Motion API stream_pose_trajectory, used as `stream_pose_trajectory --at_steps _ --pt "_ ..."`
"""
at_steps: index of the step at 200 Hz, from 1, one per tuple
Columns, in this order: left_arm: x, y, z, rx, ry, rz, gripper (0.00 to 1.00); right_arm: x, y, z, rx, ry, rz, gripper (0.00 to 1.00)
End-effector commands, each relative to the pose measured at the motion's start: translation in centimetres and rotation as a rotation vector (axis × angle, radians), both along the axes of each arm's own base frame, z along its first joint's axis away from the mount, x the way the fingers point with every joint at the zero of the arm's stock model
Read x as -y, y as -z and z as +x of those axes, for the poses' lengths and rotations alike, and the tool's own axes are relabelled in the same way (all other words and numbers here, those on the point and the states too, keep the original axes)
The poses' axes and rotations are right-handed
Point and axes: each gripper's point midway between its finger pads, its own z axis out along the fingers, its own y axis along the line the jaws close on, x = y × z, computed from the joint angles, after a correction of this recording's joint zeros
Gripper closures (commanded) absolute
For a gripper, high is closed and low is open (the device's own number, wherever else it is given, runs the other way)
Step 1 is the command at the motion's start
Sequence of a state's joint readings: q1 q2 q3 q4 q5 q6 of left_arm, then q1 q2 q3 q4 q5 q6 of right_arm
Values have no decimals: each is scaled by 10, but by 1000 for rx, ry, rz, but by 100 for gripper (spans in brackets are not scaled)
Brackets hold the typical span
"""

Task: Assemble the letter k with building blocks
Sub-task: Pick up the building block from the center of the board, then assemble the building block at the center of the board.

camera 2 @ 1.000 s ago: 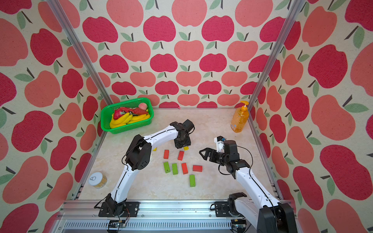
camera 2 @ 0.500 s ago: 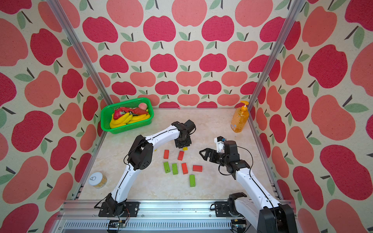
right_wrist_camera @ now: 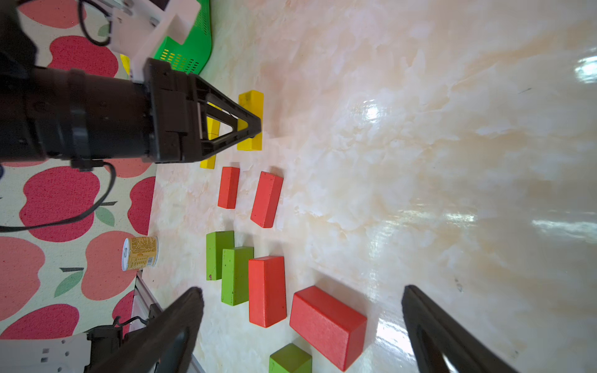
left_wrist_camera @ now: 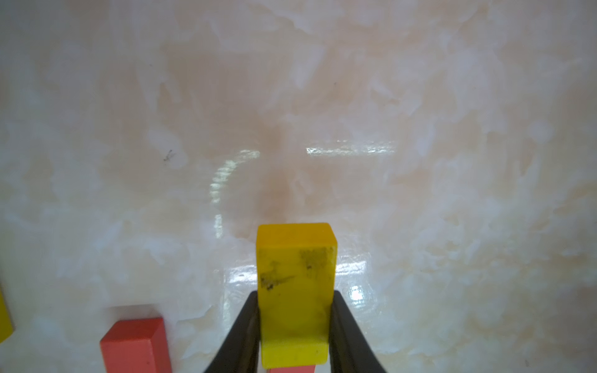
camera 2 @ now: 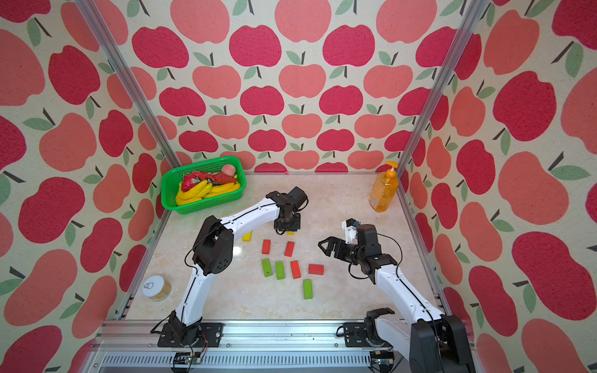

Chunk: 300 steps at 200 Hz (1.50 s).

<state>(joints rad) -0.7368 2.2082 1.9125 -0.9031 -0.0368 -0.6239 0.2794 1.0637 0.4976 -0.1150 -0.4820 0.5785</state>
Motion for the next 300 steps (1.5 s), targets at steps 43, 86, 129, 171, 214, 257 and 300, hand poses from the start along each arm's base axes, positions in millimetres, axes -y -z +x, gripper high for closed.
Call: stream_pose_trajectory --at_steps 43,86,129,171,214,257,300 --pt "-79 -44 -12 75 92 -47 95 -35 -19 15 35 -33 -5 1" --pt "-131 -48 -38 50 49 -63 94 -67 -25 32 32 -23 57 1" --pt "-168 -44 -70 12 0 -22 93 -92 -17 38 24 -34 44 1" --pt "-177 -17 -90 -50 -52 -18 93 -123 -21 38 6 -100 60 1" --pt "-176 4 -91 -98 -60 -7 93 -141 -15 34 -21 -130 101 1" --pt "-175 19 -91 -134 -70 9 94 -147 -9 32 -35 -147 104 1" --pt "-173 34 -90 -162 -43 17 95 -145 -11 32 -32 -145 94 1"
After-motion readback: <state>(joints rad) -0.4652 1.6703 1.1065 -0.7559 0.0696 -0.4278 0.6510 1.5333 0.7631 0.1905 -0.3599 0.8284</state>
